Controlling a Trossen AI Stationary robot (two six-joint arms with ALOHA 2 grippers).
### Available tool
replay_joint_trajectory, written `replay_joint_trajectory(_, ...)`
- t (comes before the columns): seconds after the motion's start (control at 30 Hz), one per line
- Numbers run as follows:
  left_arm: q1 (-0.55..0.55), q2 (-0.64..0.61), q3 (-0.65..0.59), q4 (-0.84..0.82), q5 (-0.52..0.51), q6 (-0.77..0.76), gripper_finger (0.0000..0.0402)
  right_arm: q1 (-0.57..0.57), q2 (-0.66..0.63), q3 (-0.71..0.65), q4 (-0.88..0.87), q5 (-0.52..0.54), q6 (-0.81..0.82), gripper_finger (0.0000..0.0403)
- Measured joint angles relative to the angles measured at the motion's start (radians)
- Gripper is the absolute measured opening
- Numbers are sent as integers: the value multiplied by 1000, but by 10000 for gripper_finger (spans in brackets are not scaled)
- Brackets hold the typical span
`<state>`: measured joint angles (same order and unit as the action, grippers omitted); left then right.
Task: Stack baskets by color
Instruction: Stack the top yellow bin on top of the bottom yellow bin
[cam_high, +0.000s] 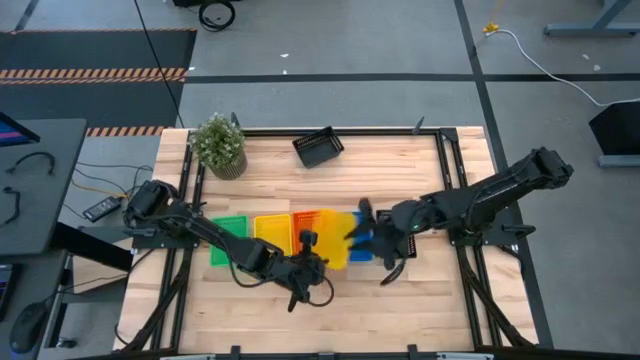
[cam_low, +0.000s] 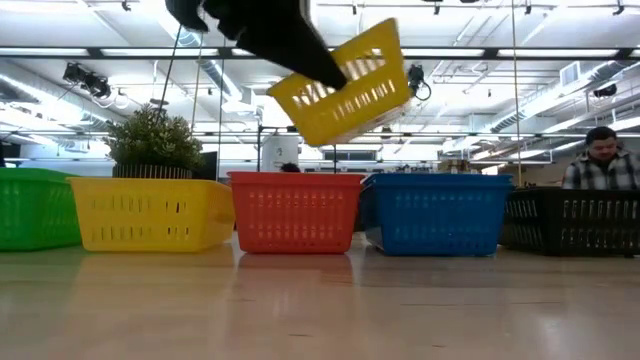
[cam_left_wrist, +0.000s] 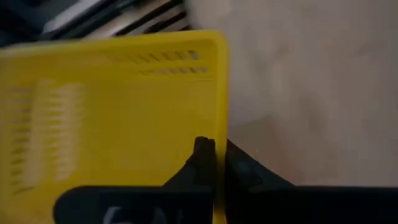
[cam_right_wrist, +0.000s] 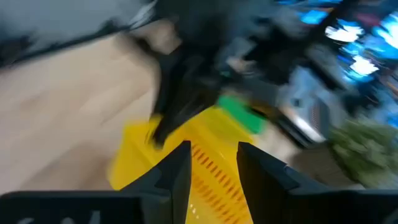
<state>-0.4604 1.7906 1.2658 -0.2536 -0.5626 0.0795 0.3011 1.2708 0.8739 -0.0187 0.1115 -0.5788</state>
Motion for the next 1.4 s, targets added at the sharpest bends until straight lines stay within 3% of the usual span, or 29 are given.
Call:
replay_joint_trajectory(0.1,-29,-9,19,-96,-130,-63,11,5,-18,-1,35,35,142,137)
replay_joint_trajectory(0.3,-82,-26,169,-523,-264,-312,10,34,-11,-38,70,5,248,128)
replay_joint_trajectory(0.43,-110,-29,250,-807,-236,-548,10,63,-1,-121,200,60,315,125)
replay_joint_trajectory(0.6,-167,-33,207,-1008,-181,-851,10,107,11,-238,393,107,351,125)
replay_joint_trajectory(0.77,-227,-40,103,-966,-154,-1001,10,134,18,-329,601,135,351,125)
replay_joint_trajectory(0.93,-230,-71,-2,-852,-158,-1039,10,136,18,-366,699,134,360,125)
replay_joint_trajectory(1.13,-203,-162,-144,-580,-111,-868,10,137,18,-366,703,131,396,125)
replay_joint_trajectory(1.27,-160,-197,-243,-421,6,-733,10,138,18,-366,708,131,404,125)
replay_joint_trajectory(1.4,-121,-202,-314,-351,99,-696,10,138,18,-366,716,131,404,125)
